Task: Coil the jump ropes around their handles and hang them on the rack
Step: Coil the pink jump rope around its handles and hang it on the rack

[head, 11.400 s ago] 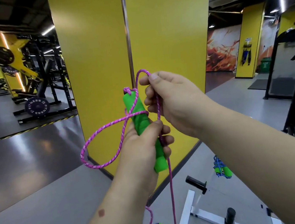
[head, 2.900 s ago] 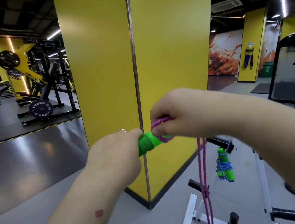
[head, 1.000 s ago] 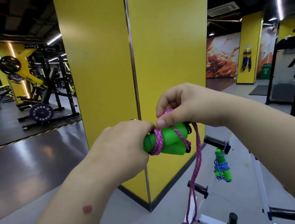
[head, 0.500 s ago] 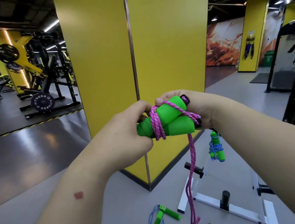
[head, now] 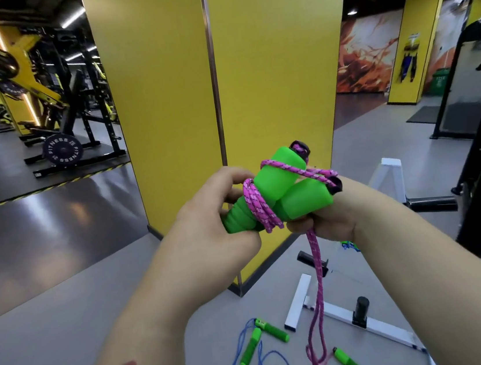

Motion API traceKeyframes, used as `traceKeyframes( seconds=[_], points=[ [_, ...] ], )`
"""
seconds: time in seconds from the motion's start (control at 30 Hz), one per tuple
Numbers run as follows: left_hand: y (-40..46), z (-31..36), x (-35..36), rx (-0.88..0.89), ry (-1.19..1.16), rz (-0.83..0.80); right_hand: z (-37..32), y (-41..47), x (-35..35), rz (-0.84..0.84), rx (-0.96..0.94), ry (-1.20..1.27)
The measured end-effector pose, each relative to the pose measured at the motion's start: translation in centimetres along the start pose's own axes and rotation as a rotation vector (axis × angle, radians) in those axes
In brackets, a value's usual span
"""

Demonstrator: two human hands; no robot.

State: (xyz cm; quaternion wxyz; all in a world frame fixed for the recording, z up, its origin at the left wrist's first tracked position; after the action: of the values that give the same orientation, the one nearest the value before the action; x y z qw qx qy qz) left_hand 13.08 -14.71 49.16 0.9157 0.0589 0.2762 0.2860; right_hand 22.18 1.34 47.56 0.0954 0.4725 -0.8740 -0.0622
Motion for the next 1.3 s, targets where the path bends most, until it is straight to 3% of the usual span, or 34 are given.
traceKeyframes(
  seconds=[0.07,0.4,0.57,0.7,0.8,0.93,1.03,1.17,1.3],
  points=[
    [0.4,-0.1,-0.1,0.009,-0.001,0.020,0.0,0.2,-0.4,0.046,0.003,-0.063],
    [2.4,-1.3,-0.6,-0.062,0.094,0.255,0.0,0.4,1.0,-0.040,0.012,-0.584],
    [3.2,-1.6,-1.3,-0.070,0.243,0.351,-2.4,-0.2,2.2,-0.096,-0.183,-1.041],
    [3.8,-2.0,-1.1,-0.124,0.459,0.371,-4.1,-1.5,3.2,-0.161,-0.301,-1.230],
    [4.0,-2.5,-0.8,-0.136,0.604,0.298,-6.0,-2.3,3.4,-0.185,-0.423,-1.165],
    [3.3,-1.3,0.3,-0.037,0.602,0.166,-7.3,-0.4,2.3,-0.095,-0.510,-1.024],
    [2.9,-0.9,-0.1,-0.003,0.583,0.166,-6.3,1.6,0.9,-0.134,-0.417,-0.786],
    [1.6,-0.5,-0.2,-0.012,0.280,0.075,-3.8,2.6,-1.3,-0.251,-0.100,-0.285],
    [1.0,0.0,-0.1,0.001,-0.036,0.057,1.2,2.5,-3.5,-0.110,0.076,-0.108]
  ],
)
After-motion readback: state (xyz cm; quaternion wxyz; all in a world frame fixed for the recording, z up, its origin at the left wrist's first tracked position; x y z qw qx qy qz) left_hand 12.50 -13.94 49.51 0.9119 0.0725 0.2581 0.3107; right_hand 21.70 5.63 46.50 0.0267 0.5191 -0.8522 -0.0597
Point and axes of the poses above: each hand's wrist, its own y-axis towards the middle knuckle, its own x-axis out of the palm, z = x × y, the point moved 4 cm from there along y, towards the middle knuckle, and after that the axes turned 11 degrees about -x, right-handed, at the moved point
